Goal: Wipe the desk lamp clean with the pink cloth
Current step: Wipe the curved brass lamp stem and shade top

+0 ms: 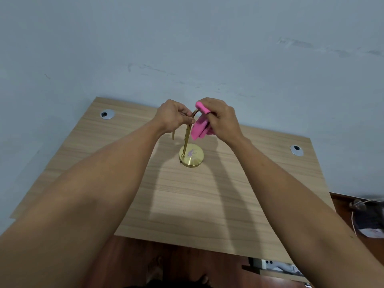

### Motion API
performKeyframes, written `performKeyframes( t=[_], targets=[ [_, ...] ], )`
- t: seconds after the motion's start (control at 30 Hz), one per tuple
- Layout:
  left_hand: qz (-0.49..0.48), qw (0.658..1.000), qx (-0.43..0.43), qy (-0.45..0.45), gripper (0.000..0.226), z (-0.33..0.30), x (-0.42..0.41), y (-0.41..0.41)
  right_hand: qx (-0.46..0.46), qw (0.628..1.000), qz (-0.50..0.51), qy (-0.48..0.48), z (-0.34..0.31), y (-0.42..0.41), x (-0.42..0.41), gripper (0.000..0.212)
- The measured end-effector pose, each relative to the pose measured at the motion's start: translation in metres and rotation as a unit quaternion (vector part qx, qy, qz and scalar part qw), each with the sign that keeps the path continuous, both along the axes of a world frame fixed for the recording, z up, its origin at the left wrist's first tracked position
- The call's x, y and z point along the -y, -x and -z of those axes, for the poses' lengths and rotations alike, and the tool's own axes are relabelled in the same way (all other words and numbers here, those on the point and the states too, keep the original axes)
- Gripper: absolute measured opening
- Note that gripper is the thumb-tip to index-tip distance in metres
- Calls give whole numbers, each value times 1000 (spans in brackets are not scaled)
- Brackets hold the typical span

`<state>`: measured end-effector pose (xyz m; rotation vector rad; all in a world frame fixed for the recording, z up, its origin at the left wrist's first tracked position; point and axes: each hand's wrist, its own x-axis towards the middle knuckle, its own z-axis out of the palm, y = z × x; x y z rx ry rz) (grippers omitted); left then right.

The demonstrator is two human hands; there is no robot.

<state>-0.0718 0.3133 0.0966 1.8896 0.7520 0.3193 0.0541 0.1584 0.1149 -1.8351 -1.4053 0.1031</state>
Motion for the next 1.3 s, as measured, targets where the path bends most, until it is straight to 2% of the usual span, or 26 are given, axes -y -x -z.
performKeyframes(
  t=[0.07, 0.13, 0.3, 0.37, 0.43, 0.5, 0.57, 0.67, 0.77, 0.9, 1.07, 1.23, 1.3],
  targets=[
    [4, 1000, -4, -4, 17, -2, 1, 0, -107, 993, 48, -13, 7, -6, 5, 28],
    [4, 1000, -12, -10, 16, -4, 2, 0, -175, 982, 68, -23, 13, -11, 9, 24],
    [5, 998, -44, -39, 20, -10, 4, 0, -153, 975, 161, -17, 9, -24, 13, 23],
    [8, 997, -51, -55, 19, -12, 5, 0, -177, 953, 243, -19, 7, -31, 19, 24],
    [11, 996, -53, -67, 18, -12, 6, 1, -237, 914, 323, -61, 7, -38, 29, 27],
    [11, 996, -51, -70, 24, -11, 6, 1, -300, 880, 347, -123, 7, -39, 36, 27],
    [11, 997, -47, -56, 42, -9, 6, 5, -320, 869, 341, -162, 6, -34, 40, 26],
    [9, 998, -43, -41, 77, -8, 4, 16, -299, 883, 310, -187, 0, -24, 40, 23],
    [-1, 998, -45, -48, 85, -9, 3, 25, -271, 907, 272, -170, -8, -16, 28, 23],
    [-9, 998, -32, -62, 62, -13, 12, 24, -253, 933, 242, -78, -10, -4, 5, 26],
    [-33, 995, -21, -91, 16, -18, 24, 8, -233, 935, 267, -30, -5, 21, -14, 35],
    [-64, 985, -50, -153, 15, -21, 28, 7, -139, 971, 186, -64, -4, 48, -13, 36],
    [-61, 985, -51, -152, 17, -20, 27, 8, -188, 971, 133, -68, -3, 53, -10, 35]
  ],
)
